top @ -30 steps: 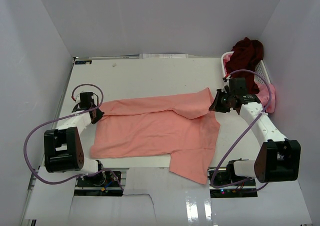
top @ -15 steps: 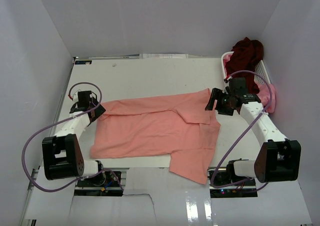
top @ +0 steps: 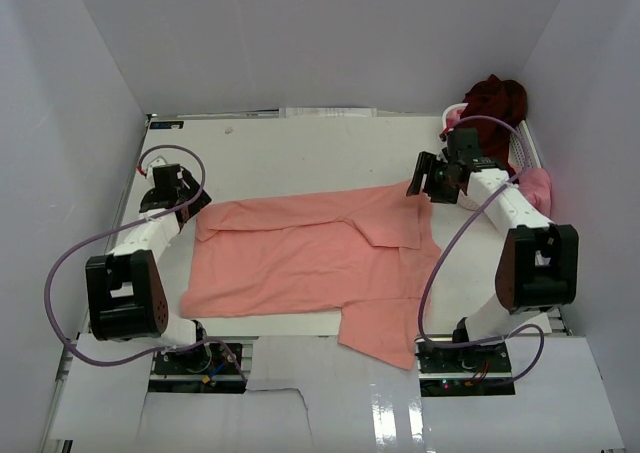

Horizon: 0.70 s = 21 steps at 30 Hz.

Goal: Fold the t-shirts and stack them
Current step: Fold the flattened tshirt in 1/3 of the way

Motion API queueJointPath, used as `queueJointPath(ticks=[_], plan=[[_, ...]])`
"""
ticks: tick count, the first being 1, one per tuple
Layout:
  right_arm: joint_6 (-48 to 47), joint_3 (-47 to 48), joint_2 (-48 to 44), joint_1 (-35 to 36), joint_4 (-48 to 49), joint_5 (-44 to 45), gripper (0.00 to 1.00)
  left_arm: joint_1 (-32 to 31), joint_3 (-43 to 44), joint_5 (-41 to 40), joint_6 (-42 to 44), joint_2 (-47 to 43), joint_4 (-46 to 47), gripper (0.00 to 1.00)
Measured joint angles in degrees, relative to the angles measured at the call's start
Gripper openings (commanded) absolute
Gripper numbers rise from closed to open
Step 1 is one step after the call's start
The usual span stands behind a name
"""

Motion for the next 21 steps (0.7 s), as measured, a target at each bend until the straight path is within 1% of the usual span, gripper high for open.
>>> queueJointPath(ticks=[1,6,14,17,20,21], plan=[[-0.02,0.87,1.97,0.00,0.33,0.37,0.72,0.00,0.61,0.50,0.00,1.44,0.44,0.81],[-0.24,4.35,9.38,0.02,1.62,1.36,0.69,0.00,2.03,2.51,-0.09,7.39,1.68,0.81],[-0.81,10.21,17.33,0.02,3.30,2.49,0.65,0.00,4.52,2.97,0.13,10.51,2.19,0.81],[-0.96,11.17,18.80,0.02,4.22,2.60,0.61,0.00,5.42,2.97,0.37,10.60,2.80,0.81],[-1.07,12.94,20.76,0.02,4.55,2.75,0.52,0.00,6.19,2.97,0.61,10.86,3.23,0.81],[-1.09,13.60,21.51,0.02,4.70,2.80,0.46,0.00,6.38,2.97,0.63,11.02,3.28,0.80]])
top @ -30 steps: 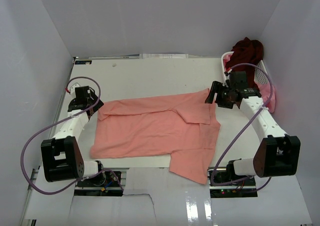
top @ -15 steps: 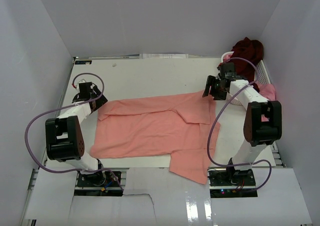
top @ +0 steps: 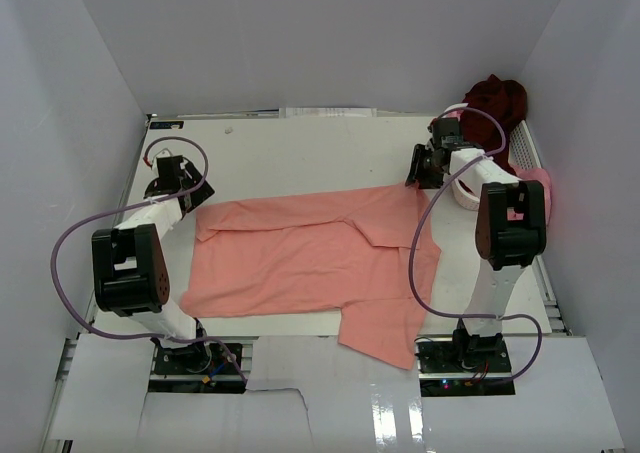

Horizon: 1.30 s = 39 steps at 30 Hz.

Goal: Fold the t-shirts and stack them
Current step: Fold the flattened tshirt in 1/3 of the way

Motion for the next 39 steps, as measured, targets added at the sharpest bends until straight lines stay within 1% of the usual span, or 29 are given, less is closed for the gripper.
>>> queueJointPath(ticks=[1,2,3,4,11,17,20,32,39], plan=[[-0.04,0.57,0.81,0.00,0.20,0.15,0.37,0.00,0.20,0.00,0.02,0.17,0.09,0.80],[-0.17,0.96,1.46,0.00,0.42,0.28,0.26,0.02,0.31,0.00,0.02,0.33,0.09,0.80],[-0.09,1.20,2.01,0.00,0.55,0.50,0.09,0.04,0.31,0.00,0.04,0.39,0.09,0.80],[-0.11,1.42,2.40,0.00,0.68,0.70,0.08,0.07,0.31,0.00,0.11,0.39,0.04,0.80],[0.31,1.75,3.65,0.00,0.90,1.75,0.08,0.52,0.31,0.00,0.22,0.39,0.07,0.78],[0.28,1.75,3.65,0.00,0.96,2.19,0.08,0.90,0.26,0.15,-0.59,0.42,-0.52,0.71],[0.31,1.75,3.63,0.00,0.96,2.19,0.08,1.25,0.02,0.72,-1.79,0.39,-0.98,0.70],[0.28,1.75,3.63,0.00,0.96,2.36,0.08,3.41,-0.68,4.83,-7.02,2.16,-5.11,0.70],[0.28,1.75,3.65,0.00,0.96,2.34,0.08,3.74,-0.76,8.46,-8.70,3.69,-4.87,0.66]])
